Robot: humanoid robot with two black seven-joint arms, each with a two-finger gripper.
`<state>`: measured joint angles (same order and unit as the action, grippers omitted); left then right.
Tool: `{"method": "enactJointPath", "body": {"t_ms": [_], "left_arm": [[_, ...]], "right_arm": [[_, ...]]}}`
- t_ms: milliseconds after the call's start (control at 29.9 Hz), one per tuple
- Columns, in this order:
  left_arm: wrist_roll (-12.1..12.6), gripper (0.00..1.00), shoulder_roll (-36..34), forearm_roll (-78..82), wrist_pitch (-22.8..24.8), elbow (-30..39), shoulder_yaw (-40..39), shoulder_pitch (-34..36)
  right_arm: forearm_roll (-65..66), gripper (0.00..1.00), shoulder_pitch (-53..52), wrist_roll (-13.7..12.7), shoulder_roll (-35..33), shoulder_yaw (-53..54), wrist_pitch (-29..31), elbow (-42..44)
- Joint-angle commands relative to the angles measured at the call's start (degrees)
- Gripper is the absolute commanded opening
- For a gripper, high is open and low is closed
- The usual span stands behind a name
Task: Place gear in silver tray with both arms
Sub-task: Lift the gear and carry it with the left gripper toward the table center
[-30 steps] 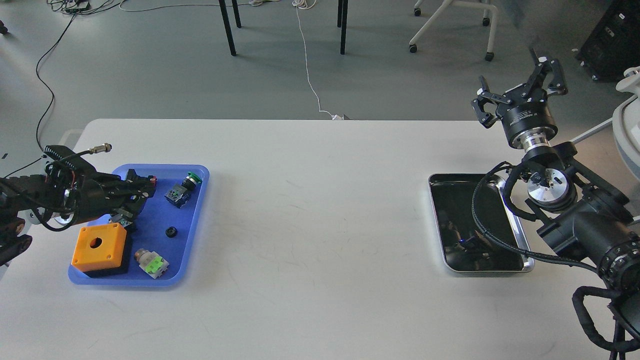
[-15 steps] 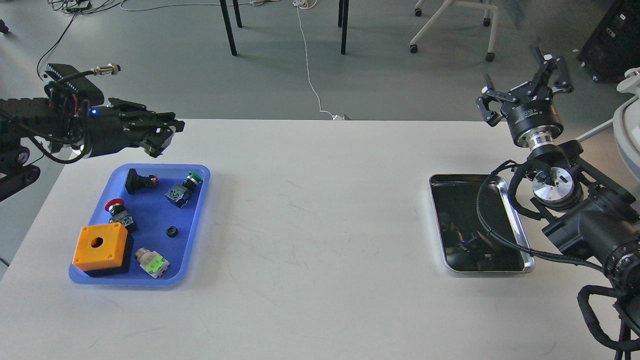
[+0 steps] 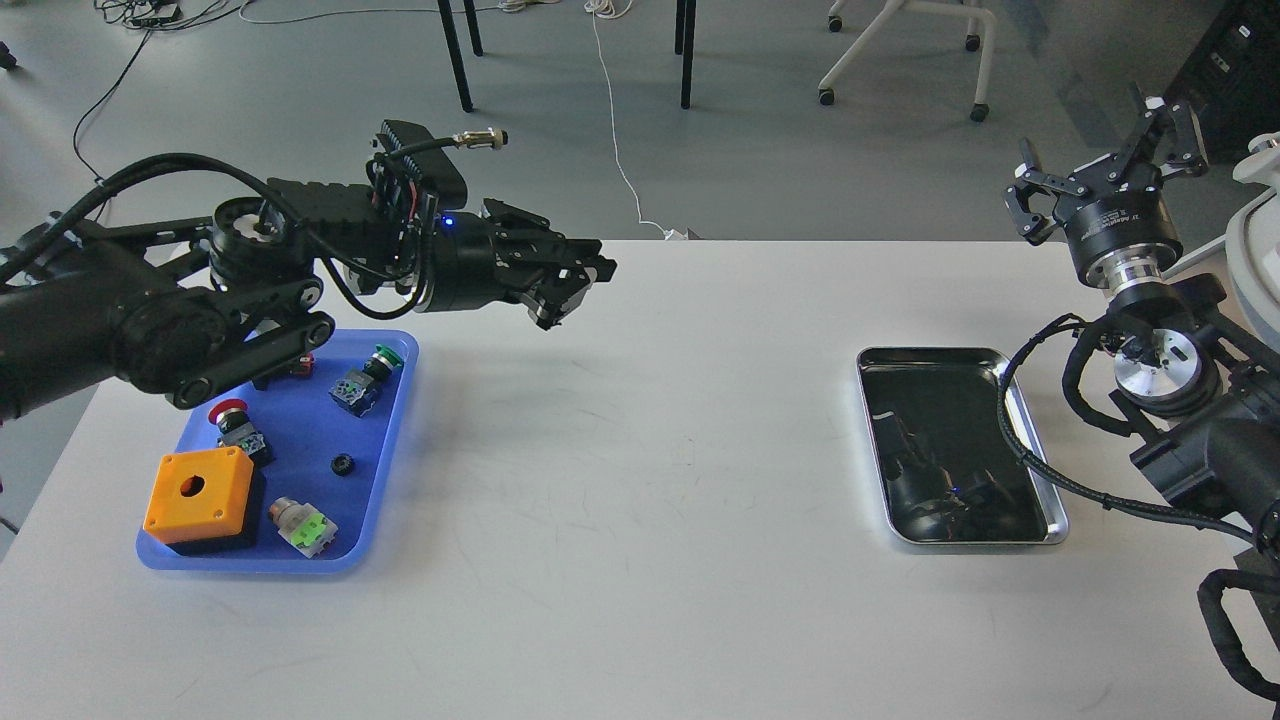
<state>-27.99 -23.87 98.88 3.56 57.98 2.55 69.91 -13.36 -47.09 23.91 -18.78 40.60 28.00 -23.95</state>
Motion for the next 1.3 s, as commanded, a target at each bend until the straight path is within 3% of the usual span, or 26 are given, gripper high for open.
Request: {"method": "enactJointPath", "body": {"t_ms": [0,468,668,1270], "left_arm": [[0.0,0.17,4.4,0.6,0.9,-0.5,0.1,-0.6],[6.6,0.17,13.8,0.5,0.6,-2.6,6.8,-4.5],[6.1,0.18,22.2,0.6,0.6,-12.1,6.9,-5.9],[6.5,0.19,23.3,0.5,0.5,-14.3,9.3,-9.9]], "right_arm": [[0.0,0.99,0.4,0.0,-0.2,0.0,0.0,0.0],[0.0,0.99,4.2,0.0,-4.8,-2.6,0.0,-0.9],[0.0,0.99,4.9,0.2,-5.5,-6.3,0.0,-0.9],[0.0,0.99,4.2,0.2,-5.4,-6.5,0.0,-0.9]]}}
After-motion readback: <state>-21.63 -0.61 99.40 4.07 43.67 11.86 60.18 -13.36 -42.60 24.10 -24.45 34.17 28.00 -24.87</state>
